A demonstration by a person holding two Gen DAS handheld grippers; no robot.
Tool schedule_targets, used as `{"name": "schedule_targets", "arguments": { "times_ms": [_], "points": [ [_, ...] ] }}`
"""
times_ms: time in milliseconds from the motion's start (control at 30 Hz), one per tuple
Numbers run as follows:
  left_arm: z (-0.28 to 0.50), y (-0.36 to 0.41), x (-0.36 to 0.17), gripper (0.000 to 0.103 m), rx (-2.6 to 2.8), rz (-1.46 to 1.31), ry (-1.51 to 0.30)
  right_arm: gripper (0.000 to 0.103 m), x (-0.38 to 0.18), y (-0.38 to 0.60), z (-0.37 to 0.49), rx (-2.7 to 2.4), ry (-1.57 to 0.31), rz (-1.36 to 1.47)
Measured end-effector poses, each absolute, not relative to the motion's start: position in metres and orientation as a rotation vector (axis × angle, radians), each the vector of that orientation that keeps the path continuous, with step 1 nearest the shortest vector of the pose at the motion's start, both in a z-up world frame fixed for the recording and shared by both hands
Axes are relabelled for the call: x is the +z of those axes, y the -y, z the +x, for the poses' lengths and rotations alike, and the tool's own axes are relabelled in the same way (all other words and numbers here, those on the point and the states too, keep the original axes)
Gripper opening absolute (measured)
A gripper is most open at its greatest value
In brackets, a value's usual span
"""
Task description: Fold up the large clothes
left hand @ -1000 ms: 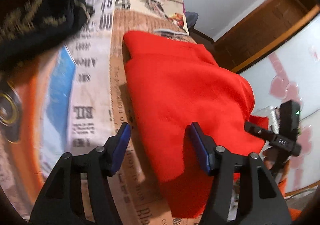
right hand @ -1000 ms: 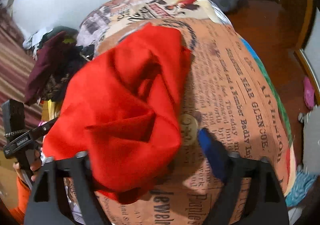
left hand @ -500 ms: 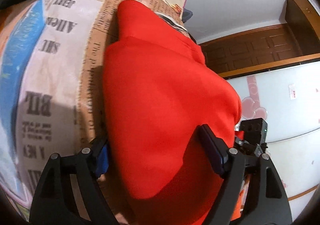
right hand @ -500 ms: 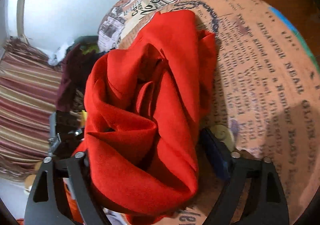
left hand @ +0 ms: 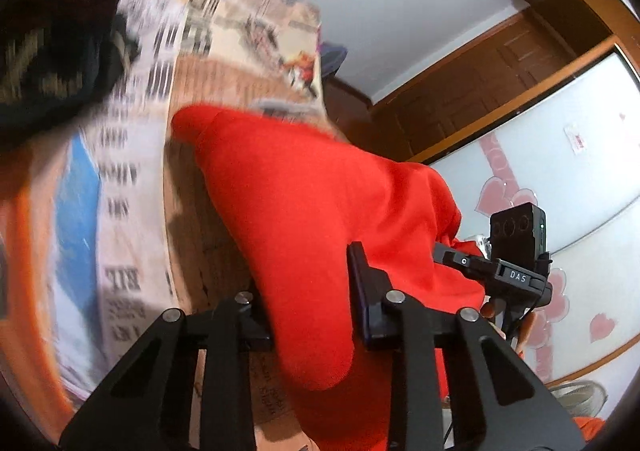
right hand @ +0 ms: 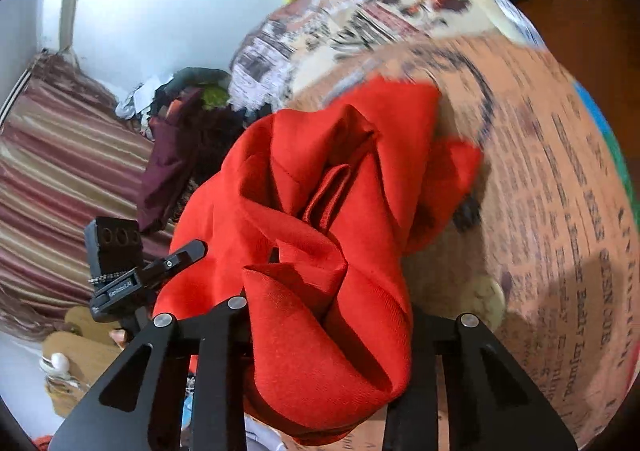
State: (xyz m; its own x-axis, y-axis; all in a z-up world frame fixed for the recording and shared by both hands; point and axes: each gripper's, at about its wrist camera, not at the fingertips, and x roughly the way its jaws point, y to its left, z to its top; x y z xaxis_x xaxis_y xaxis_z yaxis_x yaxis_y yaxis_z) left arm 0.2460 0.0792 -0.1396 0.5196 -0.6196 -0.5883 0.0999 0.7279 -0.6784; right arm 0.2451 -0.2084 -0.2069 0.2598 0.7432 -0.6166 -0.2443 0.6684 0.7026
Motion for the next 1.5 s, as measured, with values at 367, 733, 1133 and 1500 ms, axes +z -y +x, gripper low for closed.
{"name": "schedule_targets", "arguments": {
  "times_ms": [367,733,1133,1500],
  "points": [
    [0.261,-0.162,0.007,0.027,-0.397,-0.488,-0.614,0.027,-0.092,0.133,0.284,0.831,-0.870,0.421],
    [0.297,-0.316,0.076,0.027,-0.228,-0.469,-0.450,0.027,-0.033,-0.015,0.343,1.025,-0.732,0.394],
    [0.384,-0.450,-0.099,0.035,0.021,-0.604,-0.799,0.030,-0.165,-0.161,0.411,0.986,-1.006,0.247],
    [0.355,-0.403,-0.073,0.045,0.200,-0.246,-0.766,0.053,-0.120,-0.149,0.372,0.810,-0.812,-0.086]
  ]
}}
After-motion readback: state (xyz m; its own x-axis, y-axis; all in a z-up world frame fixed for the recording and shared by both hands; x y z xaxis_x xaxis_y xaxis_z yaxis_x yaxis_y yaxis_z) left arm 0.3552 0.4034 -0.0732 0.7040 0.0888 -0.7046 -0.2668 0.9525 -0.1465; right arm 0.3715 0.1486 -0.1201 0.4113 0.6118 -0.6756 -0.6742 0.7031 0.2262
